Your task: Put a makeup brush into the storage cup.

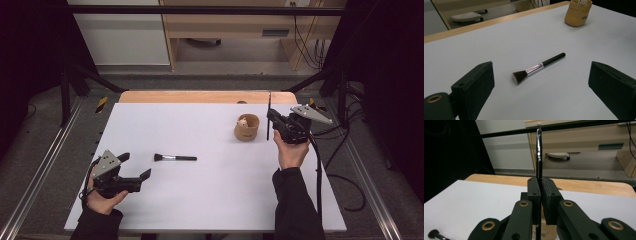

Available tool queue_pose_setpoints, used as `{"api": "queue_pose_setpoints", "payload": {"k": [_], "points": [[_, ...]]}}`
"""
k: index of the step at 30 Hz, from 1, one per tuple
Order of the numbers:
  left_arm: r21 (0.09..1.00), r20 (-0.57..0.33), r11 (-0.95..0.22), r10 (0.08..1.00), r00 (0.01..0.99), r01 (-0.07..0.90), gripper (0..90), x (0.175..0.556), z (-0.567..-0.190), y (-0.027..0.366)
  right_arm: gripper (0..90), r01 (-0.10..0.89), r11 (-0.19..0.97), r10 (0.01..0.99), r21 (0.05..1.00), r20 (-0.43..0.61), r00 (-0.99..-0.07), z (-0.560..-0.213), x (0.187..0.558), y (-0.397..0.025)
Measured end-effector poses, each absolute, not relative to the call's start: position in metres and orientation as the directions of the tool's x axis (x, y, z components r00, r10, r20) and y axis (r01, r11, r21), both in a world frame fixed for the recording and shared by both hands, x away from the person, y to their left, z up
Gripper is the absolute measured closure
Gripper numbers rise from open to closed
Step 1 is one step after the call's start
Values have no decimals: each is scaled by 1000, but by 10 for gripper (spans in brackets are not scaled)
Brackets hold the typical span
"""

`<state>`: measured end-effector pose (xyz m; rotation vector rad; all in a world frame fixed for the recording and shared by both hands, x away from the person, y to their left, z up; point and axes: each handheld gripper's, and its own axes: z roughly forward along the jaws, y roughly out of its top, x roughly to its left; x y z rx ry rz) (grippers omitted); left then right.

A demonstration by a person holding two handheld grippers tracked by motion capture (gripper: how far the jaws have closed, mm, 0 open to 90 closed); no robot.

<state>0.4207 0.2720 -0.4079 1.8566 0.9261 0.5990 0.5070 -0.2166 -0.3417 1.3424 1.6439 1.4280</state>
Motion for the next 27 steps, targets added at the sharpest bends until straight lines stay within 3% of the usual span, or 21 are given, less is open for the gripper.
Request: {"api": "queue_pose_setpoints", "payload": {"k": [27], "points": [[904, 2, -256, 804, 595, 344, 58, 421, -408, 273, 857, 289, -111, 938, 951, 197, -286, -350, 548, -205]]}}
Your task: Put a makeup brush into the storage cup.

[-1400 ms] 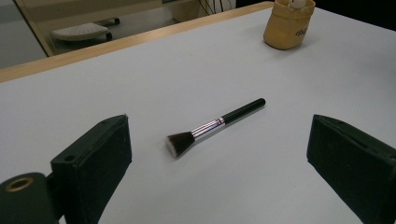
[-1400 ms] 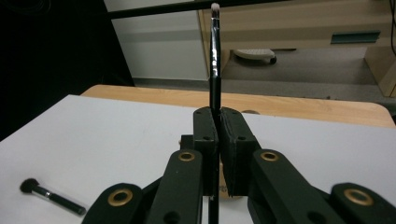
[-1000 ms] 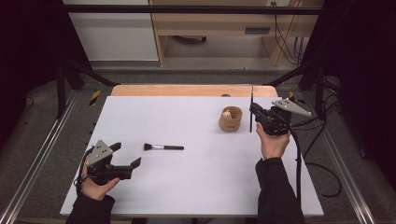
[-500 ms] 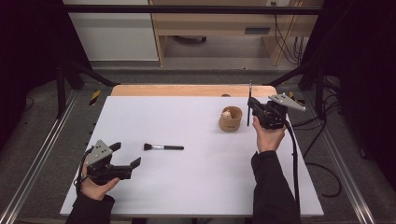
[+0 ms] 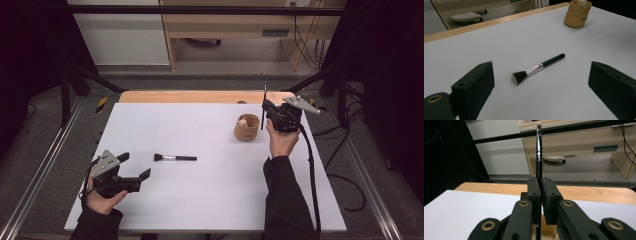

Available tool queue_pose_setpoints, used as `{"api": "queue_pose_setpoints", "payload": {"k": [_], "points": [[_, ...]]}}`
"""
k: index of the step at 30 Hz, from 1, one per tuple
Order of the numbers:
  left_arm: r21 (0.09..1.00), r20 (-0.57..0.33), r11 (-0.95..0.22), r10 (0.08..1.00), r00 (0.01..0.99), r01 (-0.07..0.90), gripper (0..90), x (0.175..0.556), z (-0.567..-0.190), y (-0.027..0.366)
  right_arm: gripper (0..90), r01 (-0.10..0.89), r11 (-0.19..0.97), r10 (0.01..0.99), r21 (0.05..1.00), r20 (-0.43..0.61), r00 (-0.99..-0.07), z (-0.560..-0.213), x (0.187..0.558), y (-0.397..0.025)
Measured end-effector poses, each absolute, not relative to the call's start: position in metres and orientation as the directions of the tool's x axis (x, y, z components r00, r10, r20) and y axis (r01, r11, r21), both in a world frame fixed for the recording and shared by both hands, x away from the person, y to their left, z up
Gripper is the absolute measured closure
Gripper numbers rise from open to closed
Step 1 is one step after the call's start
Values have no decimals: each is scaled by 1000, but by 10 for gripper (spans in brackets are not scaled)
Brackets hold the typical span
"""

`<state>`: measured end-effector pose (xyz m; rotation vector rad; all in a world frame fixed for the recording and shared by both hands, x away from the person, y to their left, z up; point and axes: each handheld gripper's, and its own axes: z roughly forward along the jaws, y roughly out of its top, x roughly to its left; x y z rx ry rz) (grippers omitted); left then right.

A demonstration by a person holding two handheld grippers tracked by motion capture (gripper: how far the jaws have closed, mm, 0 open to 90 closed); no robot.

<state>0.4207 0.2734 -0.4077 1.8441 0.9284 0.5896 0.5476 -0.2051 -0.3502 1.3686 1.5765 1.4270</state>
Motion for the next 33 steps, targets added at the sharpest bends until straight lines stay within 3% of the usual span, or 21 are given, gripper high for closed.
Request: {"api": "queue_pose_setpoints", "payload": {"k": [33], "points": [[902, -2, -255, 804, 594, 347, 58, 422, -409, 273, 856, 272, -104, 946, 957, 179, -271, -365, 583, -195]]}}
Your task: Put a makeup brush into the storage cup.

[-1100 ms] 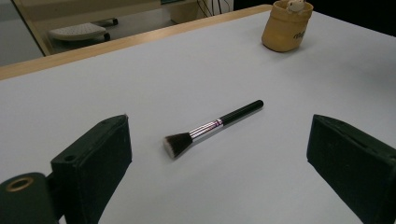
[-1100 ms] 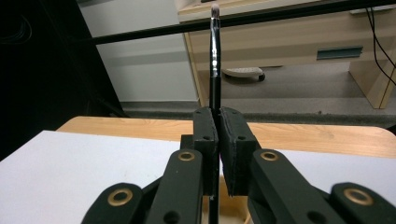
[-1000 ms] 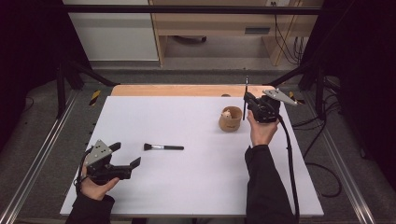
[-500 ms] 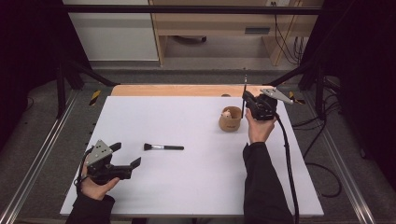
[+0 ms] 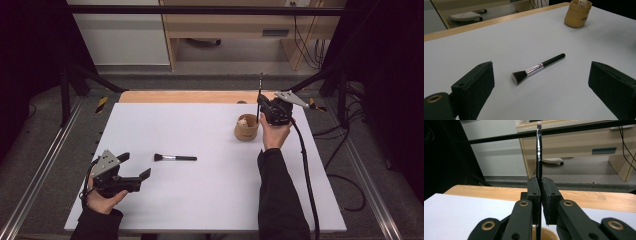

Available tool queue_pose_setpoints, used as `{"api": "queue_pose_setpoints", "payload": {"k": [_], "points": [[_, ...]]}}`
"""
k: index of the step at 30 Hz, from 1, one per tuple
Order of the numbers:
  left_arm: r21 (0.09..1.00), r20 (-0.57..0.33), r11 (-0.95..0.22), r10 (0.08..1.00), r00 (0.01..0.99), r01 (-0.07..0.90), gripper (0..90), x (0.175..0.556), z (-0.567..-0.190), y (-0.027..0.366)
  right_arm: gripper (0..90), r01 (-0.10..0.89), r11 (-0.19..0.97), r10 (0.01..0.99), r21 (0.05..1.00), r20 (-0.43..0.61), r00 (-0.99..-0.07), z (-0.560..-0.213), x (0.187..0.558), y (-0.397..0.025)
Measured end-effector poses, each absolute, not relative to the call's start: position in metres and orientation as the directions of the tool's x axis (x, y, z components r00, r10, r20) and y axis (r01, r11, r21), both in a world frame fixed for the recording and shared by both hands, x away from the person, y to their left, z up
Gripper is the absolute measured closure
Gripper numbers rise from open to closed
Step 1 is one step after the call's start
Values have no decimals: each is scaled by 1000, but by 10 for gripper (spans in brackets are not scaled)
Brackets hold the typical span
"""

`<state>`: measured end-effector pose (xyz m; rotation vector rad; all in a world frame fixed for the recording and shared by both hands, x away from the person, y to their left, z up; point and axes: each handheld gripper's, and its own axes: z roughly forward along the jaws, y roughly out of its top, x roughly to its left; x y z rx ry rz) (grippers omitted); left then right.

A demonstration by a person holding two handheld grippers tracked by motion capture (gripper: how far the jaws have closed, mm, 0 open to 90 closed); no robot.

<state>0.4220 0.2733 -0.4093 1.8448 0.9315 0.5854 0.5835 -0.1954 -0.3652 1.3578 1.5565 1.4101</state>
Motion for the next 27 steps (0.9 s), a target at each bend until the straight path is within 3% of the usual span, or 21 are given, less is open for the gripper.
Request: {"api": "queue_pose_setpoints", "payload": {"k": [27], "points": [[900, -1, -261, 801, 599, 351, 58, 422, -411, 271, 856, 294, -117, 947, 949, 195, -254, -383, 602, -195]]}}
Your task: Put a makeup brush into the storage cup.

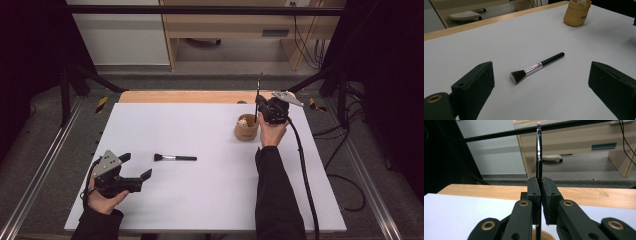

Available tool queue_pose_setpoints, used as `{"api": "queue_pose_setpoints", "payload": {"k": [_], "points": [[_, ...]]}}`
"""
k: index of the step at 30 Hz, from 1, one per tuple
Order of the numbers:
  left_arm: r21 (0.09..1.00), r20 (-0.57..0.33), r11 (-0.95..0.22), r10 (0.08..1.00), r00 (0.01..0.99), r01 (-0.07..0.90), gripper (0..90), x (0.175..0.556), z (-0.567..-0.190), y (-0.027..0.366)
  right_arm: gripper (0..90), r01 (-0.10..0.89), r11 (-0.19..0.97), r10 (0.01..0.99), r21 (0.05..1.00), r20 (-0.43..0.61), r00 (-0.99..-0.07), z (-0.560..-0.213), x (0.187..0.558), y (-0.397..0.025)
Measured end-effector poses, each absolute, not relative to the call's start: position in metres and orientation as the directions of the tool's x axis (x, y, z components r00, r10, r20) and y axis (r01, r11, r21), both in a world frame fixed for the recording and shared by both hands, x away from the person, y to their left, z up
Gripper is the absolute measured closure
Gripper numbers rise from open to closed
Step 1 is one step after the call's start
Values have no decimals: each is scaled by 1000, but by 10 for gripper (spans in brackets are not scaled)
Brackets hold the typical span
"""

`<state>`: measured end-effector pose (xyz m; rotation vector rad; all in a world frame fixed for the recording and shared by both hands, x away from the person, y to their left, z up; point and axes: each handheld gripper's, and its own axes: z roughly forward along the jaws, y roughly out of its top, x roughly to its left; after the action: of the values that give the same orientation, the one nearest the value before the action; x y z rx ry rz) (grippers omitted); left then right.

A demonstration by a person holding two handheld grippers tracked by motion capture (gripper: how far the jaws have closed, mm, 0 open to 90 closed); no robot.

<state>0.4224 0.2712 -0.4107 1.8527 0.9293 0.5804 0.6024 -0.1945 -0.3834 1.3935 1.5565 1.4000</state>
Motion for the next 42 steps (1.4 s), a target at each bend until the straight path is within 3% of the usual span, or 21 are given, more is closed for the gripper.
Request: {"api": "queue_pose_setpoints", "payload": {"k": [42], "points": [[898, 3, -267, 798, 603, 349, 58, 422, -411, 269, 856, 357, -53, 957, 933, 150, -250, -411, 611, -182]]}}
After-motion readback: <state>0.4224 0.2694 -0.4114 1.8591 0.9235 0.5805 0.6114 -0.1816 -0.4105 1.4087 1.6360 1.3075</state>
